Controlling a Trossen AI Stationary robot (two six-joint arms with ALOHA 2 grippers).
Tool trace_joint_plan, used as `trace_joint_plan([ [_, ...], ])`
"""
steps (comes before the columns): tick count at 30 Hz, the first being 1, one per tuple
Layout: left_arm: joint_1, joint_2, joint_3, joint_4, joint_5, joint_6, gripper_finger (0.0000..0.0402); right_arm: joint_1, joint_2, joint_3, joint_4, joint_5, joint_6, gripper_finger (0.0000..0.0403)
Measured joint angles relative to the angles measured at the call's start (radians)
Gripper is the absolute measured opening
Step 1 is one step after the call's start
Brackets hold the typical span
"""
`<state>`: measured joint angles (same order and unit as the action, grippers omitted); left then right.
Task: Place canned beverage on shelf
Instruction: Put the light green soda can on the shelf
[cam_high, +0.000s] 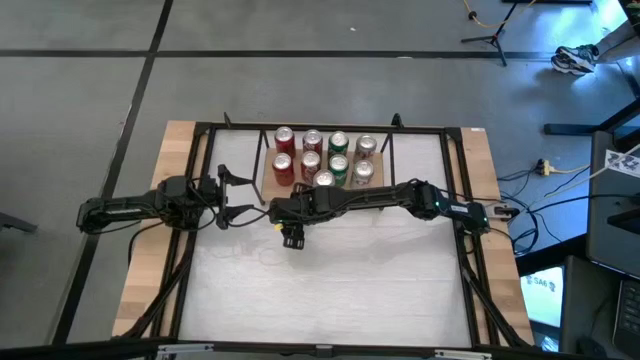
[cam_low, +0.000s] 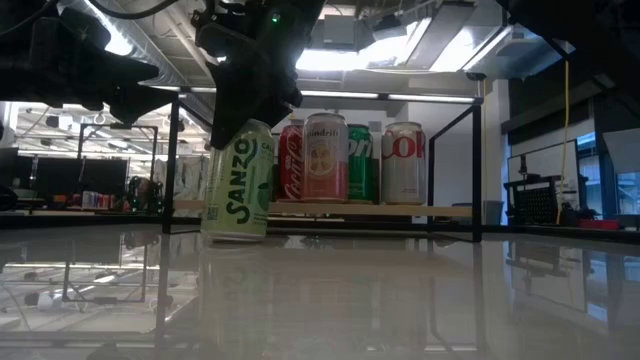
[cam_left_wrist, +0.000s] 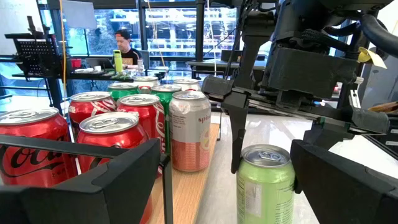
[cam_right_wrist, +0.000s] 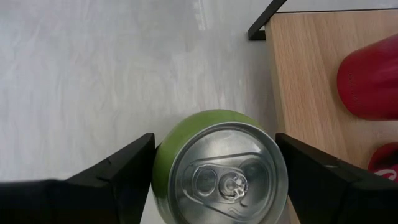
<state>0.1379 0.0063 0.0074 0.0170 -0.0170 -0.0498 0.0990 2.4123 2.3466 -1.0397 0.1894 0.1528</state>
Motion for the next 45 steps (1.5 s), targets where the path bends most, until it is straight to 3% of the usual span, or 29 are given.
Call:
trace_joint_plan([
  [18,0.000,0.000,0.000,0.000,0.000,0.000,0.0350,-0.001,0.000,0.000,0.001,-0.024,-0.006,0.0299],
  [31,0.000,0.000,0.000,0.000,0.000,0.000,0.0350,0.000,0.000,0.000,0.000,-0.031,-0.008,0.0385],
  [45,0.000,0.000,0.000,0.000,0.000,0.000,0.0350,-0.001,-0.002,0.002,0.001,-0.026,-0.008,0.0390],
])
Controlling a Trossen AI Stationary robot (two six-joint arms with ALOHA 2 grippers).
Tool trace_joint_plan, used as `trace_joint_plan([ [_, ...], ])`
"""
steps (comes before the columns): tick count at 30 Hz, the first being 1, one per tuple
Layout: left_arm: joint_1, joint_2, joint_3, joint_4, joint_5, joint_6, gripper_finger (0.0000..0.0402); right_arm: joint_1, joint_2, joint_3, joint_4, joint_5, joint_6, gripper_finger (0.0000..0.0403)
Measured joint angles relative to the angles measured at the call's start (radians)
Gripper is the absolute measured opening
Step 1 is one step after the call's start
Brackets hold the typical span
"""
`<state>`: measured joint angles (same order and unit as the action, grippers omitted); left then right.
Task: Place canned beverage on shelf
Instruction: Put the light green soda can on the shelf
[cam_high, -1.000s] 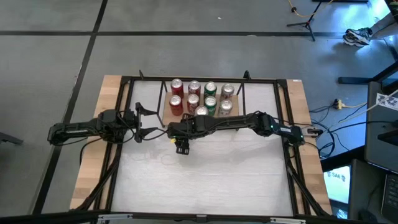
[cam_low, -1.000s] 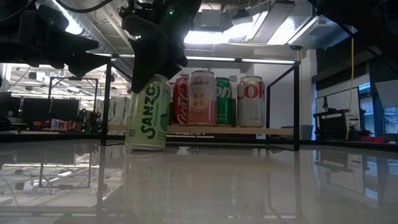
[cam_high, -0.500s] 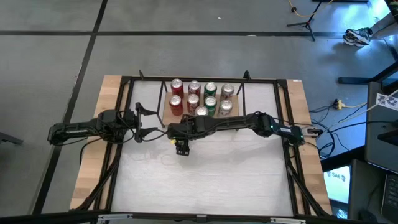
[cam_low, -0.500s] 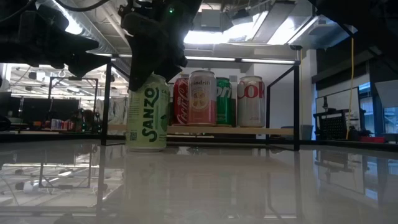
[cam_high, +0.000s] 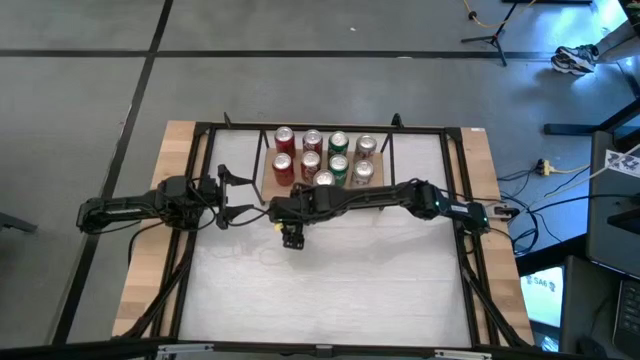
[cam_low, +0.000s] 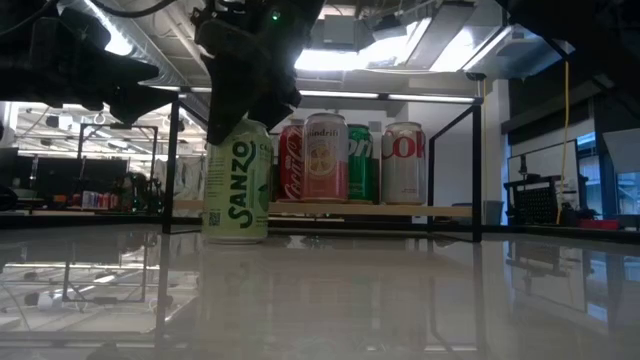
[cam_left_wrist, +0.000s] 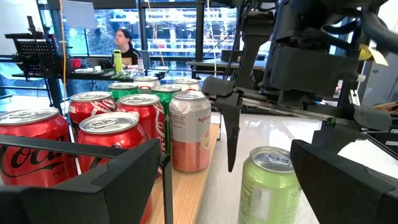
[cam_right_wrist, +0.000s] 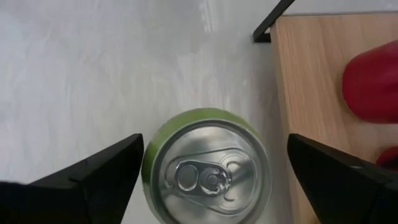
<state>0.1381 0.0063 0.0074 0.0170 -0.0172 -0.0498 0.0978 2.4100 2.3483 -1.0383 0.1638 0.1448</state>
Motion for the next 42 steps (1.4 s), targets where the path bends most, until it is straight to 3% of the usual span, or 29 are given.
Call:
trace_joint_plan([
  [21,0.000,0.000,0.000,0.001,0.000,0.000,0.0350,0.001,-0.074,0.008,-0.027,0.000,-0.079,0.0390],
  [37,0.000,0.000,-0.001,0.023,-0.004,0.000,0.0350,0.001,-0.116,0.008,-0.071,-0.001,-0.566,0.0390],
  [42,0.000,0.000,-0.001,0.025,-0.007,0.000,0.0350,0.001,-0.117,0.007,-0.068,-0.087,-0.699,0.0390],
])
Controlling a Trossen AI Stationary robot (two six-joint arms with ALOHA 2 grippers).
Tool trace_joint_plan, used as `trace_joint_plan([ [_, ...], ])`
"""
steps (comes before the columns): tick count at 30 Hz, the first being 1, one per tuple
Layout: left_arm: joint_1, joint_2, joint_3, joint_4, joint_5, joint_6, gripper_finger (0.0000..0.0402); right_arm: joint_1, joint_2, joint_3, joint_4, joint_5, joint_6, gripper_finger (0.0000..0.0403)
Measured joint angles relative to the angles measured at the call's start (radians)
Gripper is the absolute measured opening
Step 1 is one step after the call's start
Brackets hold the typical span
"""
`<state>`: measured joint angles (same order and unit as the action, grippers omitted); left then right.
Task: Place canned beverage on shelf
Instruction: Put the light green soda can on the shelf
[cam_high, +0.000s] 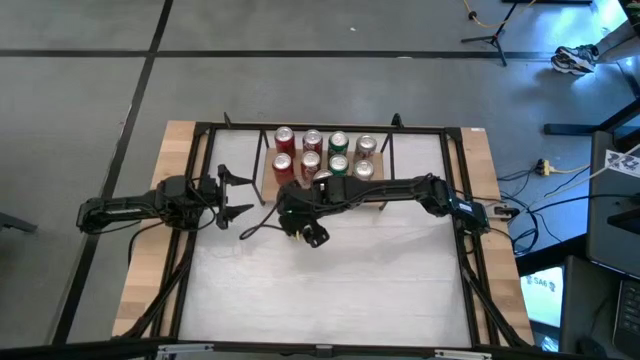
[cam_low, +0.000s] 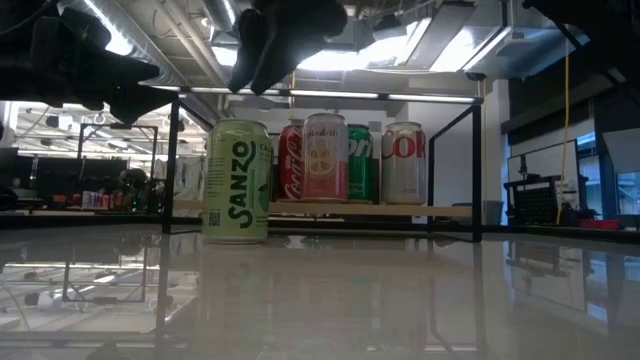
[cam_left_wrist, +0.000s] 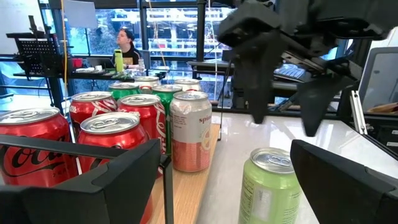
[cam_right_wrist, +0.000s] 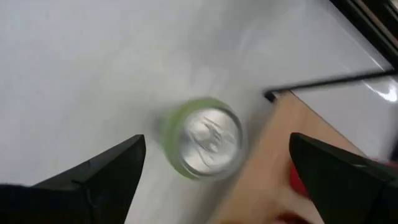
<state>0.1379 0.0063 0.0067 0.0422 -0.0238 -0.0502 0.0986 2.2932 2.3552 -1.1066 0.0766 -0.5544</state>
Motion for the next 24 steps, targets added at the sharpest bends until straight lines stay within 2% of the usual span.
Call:
trace_joint_plan([
  [6,0.000,0.000,0.000,0.001,-0.001,0.000,0.0350,0.000,0.000,-0.001,0.013,-0.123,-0.068,0.0390],
  [14,0.000,0.000,0.000,0.002,-0.015,0.000,0.0350,-0.012,0.000,-0.001,0.042,-0.155,-0.209,0.0390],
  [24,0.000,0.000,0.000,0.003,-0.015,0.000,0.0350,-0.063,0.000,-0.011,0.067,-0.281,-0.210,0.0390],
])
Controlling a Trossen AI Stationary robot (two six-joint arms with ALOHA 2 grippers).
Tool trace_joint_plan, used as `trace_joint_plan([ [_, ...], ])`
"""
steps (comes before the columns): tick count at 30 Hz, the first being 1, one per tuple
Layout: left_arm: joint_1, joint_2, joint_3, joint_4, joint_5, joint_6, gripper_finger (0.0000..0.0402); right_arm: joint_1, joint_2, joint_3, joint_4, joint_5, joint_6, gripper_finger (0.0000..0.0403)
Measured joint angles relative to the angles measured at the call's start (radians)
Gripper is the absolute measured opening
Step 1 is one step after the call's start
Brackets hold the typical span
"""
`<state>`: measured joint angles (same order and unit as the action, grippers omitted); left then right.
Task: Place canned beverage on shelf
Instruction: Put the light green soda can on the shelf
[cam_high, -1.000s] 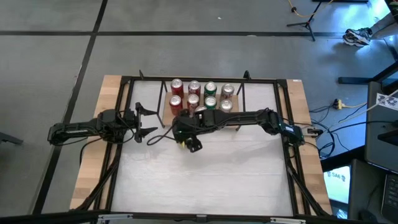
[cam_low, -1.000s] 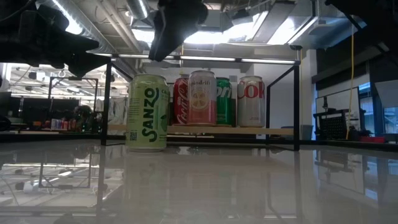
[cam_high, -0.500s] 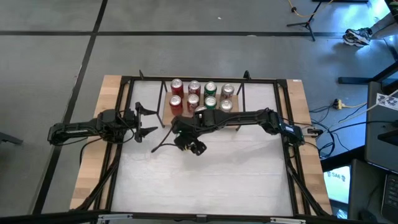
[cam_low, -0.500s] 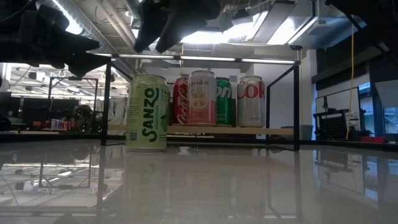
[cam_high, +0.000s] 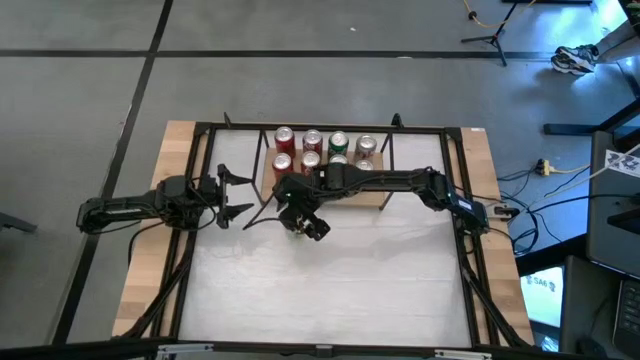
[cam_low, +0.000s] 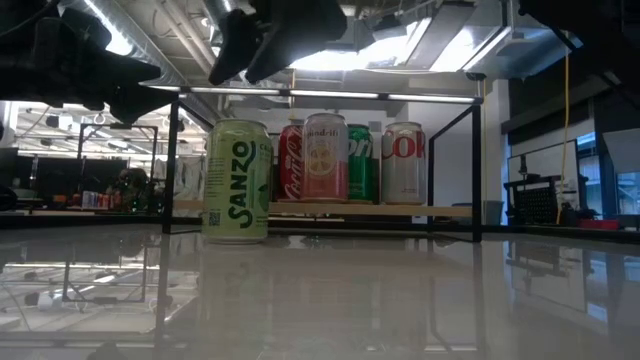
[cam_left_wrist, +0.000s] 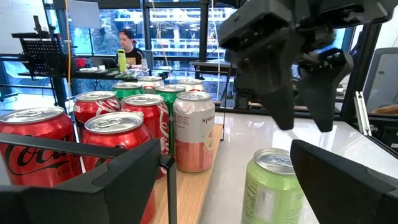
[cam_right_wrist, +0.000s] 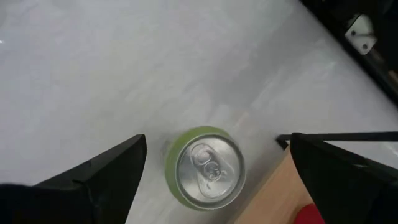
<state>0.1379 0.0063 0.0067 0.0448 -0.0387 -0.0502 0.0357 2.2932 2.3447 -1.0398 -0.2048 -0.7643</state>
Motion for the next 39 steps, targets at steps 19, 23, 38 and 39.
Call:
trace_joint_plan([
  [19,0.000,0.000,0.000,0.000,0.000,0.000,0.0350,-0.005,0.000,-0.196,0.128,0.039,-0.003,0.0390],
  [23,0.000,0.000,0.000,0.000,0.000,0.000,0.0350,-0.006,0.000,-0.223,0.130,0.044,-0.004,0.0390],
  [38,0.000,0.000,0.000,0.000,0.000,0.000,0.0350,-0.003,0.000,-0.239,0.132,0.038,0.003,0.0390],
  [39,0.000,0.000,0.000,0.000,0.000,0.000,0.0350,-0.003,0.000,-0.239,0.132,0.038,0.003,0.0390],
])
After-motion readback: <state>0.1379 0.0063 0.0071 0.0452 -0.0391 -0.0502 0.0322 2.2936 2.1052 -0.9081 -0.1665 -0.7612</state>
